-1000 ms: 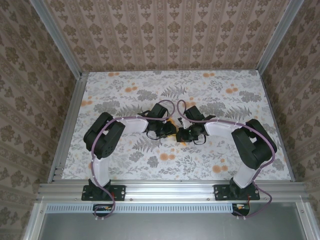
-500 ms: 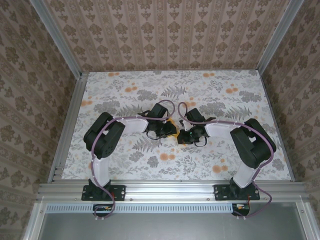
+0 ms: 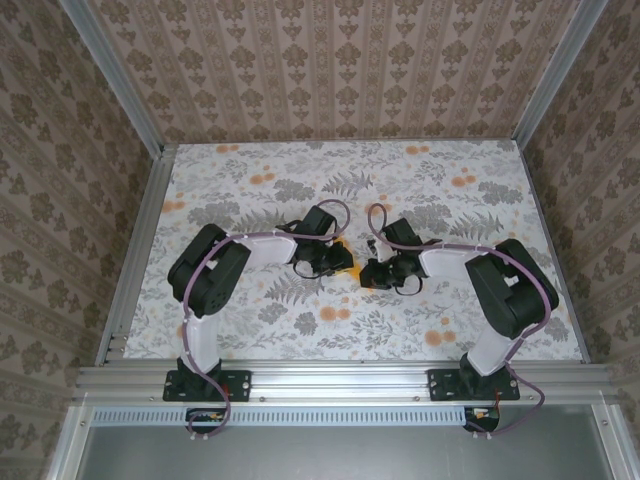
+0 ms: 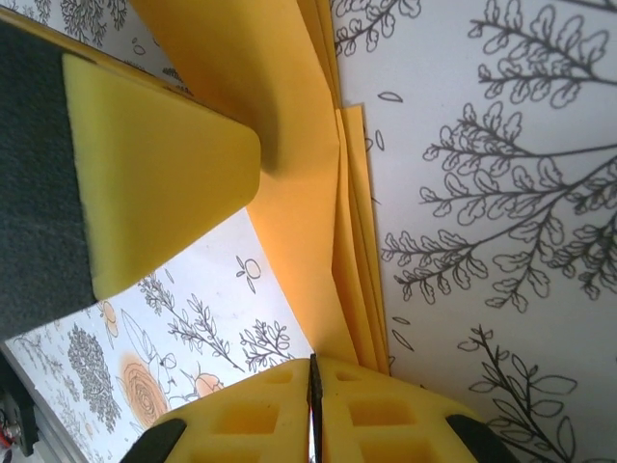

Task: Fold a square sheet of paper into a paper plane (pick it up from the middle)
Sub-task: Fold the wing for the fifth time at the center of the table.

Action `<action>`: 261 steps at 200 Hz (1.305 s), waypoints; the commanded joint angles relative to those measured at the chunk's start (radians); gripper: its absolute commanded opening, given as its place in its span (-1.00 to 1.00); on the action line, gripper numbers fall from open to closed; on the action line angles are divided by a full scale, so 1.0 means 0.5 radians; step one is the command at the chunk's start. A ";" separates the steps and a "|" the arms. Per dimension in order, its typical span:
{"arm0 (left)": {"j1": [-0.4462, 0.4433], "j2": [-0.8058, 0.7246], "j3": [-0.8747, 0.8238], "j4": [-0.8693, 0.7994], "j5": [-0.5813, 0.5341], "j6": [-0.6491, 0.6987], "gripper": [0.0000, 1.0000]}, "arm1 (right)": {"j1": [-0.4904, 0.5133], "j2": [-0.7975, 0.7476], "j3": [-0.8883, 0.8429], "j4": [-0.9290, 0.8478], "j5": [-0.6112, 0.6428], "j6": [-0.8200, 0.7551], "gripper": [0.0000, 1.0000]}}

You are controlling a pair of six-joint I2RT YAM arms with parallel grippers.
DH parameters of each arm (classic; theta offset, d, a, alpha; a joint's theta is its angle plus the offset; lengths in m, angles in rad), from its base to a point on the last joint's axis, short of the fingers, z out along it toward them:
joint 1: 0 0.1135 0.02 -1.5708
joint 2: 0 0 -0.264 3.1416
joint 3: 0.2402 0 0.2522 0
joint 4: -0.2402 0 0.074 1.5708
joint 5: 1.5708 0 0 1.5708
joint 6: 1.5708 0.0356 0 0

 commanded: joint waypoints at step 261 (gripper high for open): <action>0.033 0.079 0.010 -0.244 -0.157 0.075 -0.57 | 0.105 0.046 0.195 -0.197 0.315 0.131 -0.76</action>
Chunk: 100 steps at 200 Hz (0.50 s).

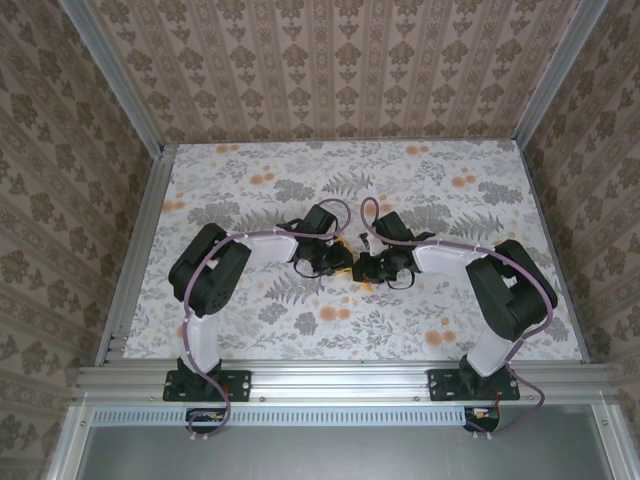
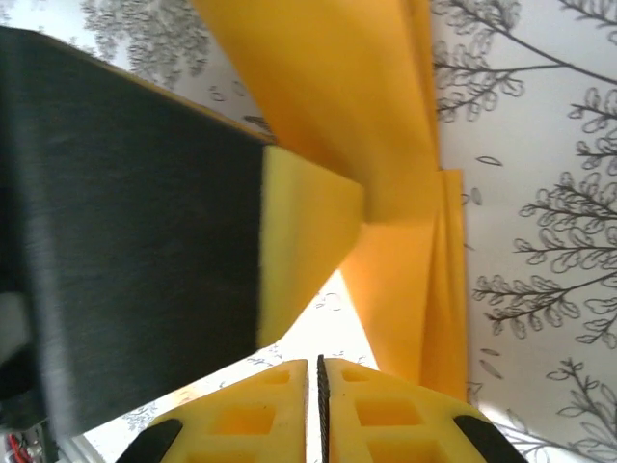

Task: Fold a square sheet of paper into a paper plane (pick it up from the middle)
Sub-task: Fold the wing for the fifth time at the center of the table.

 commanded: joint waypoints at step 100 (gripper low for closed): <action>0.072 -0.074 0.025 0.011 0.026 0.318 -0.48 | -0.079 0.148 -0.150 -0.077 0.167 0.025 -0.77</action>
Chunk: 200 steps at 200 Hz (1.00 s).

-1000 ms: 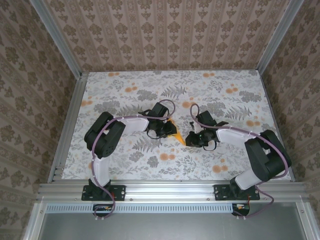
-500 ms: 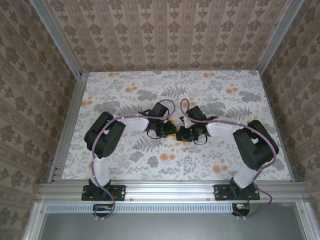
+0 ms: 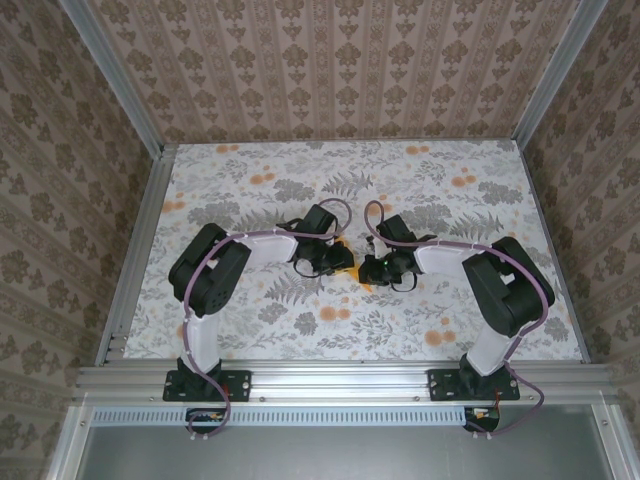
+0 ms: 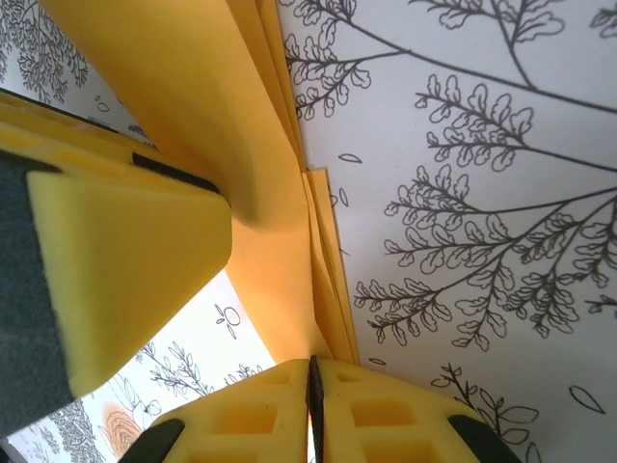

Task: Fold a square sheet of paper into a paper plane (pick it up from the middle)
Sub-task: Fold the wing for the fifth time at the center of the table.

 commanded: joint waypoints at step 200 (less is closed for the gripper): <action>0.112 -0.094 -0.023 0.035 -0.136 0.405 -0.45 | -0.020 0.250 -0.026 -0.201 0.128 0.038 -0.77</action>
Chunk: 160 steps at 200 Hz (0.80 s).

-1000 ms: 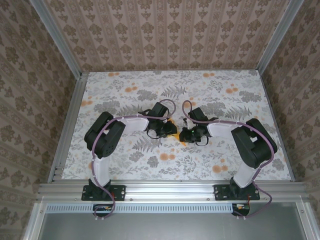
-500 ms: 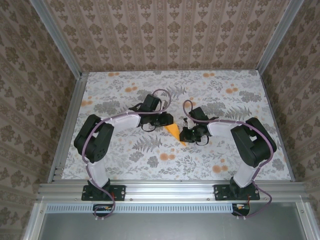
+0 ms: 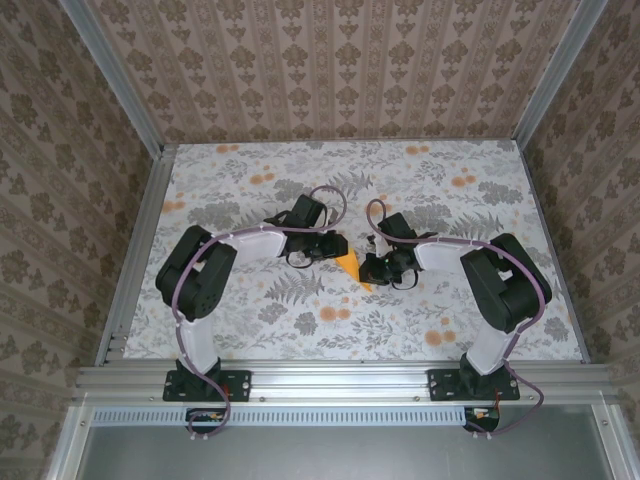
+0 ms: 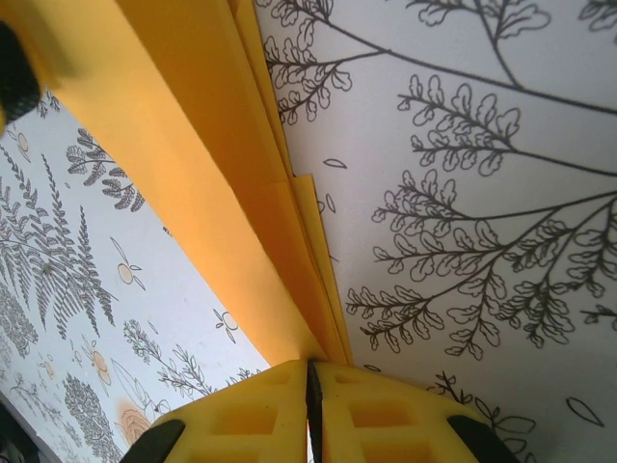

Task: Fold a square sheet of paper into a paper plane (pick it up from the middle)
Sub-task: Fold the wing for the fifth time at the center of the table.

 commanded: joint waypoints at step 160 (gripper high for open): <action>0.100 0.162 0.034 -0.137 -0.067 0.210 -0.44 | 0.011 0.225 -0.078 -0.204 0.257 -0.019 -0.78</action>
